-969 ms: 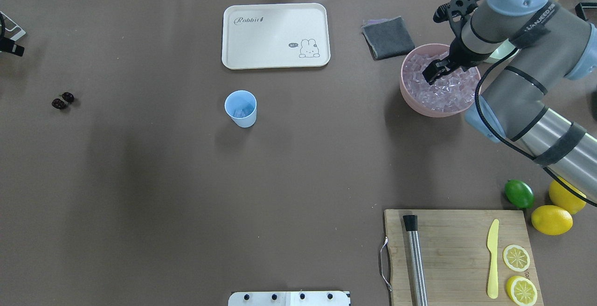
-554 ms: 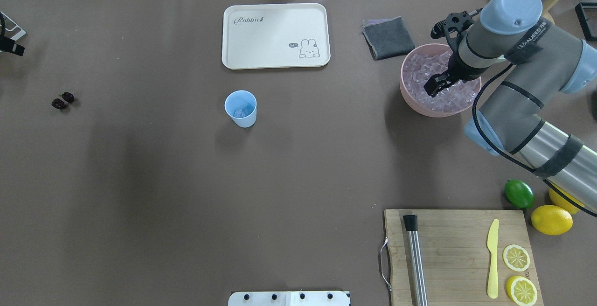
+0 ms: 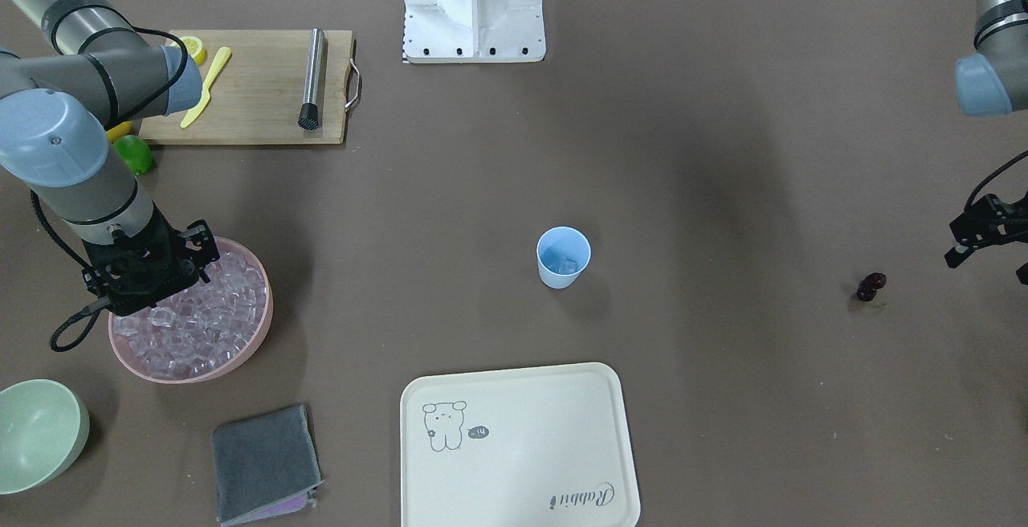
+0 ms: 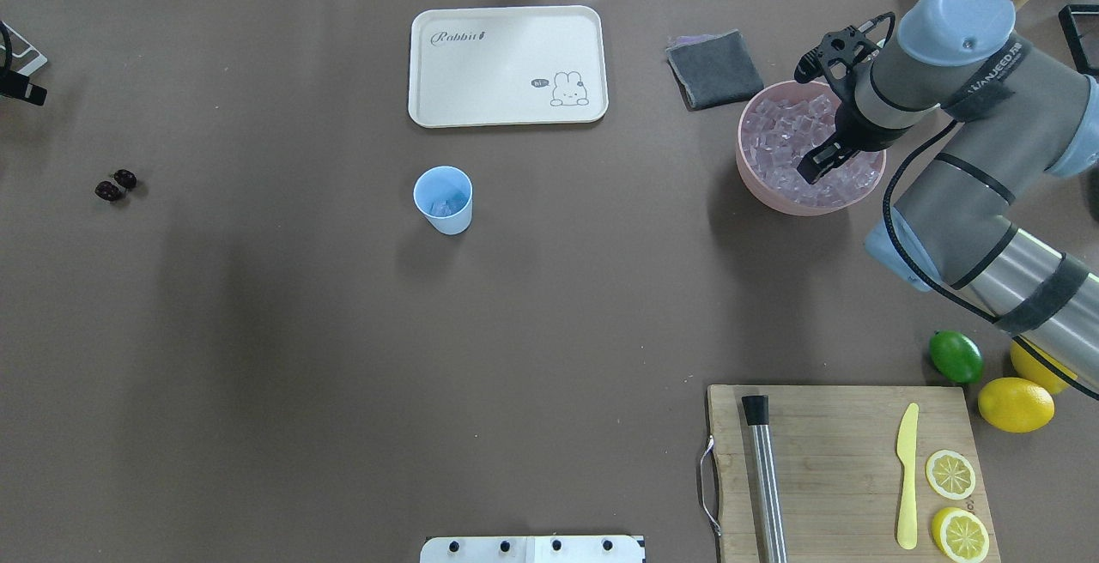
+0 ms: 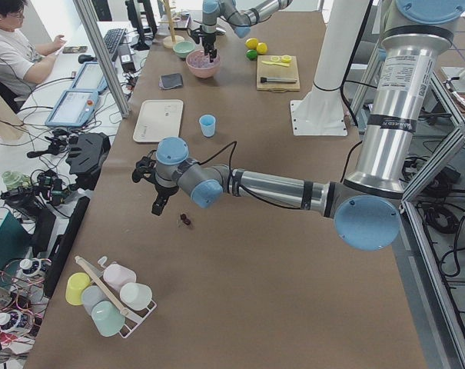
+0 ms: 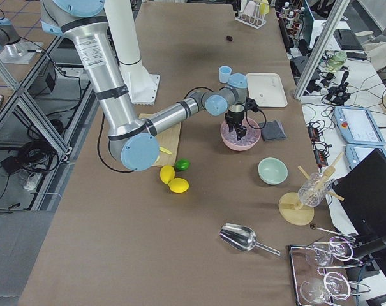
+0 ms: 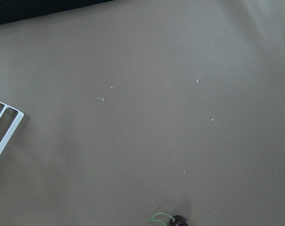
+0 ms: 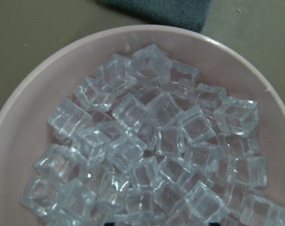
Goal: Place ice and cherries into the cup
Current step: 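Lower the right gripper into the bowl and grasp a third ice cube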
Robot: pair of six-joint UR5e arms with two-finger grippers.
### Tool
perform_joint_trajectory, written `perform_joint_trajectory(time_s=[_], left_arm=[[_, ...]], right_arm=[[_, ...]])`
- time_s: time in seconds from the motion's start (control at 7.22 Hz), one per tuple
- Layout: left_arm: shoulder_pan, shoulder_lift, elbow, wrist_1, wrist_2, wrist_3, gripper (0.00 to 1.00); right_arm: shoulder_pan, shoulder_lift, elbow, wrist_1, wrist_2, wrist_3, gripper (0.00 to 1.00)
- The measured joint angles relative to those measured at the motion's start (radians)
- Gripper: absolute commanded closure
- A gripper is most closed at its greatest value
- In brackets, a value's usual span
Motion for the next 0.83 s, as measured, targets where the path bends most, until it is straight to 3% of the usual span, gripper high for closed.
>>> perform_joint_trajectory(time_s=[0.83], left_arm=[[0.006, -0.007, 0.01, 0.0, 0.001, 0.0, 0.02]], right_arm=[[0.001, -0.003, -0.006, -0.002, -0.019, -0.089, 0.41]])
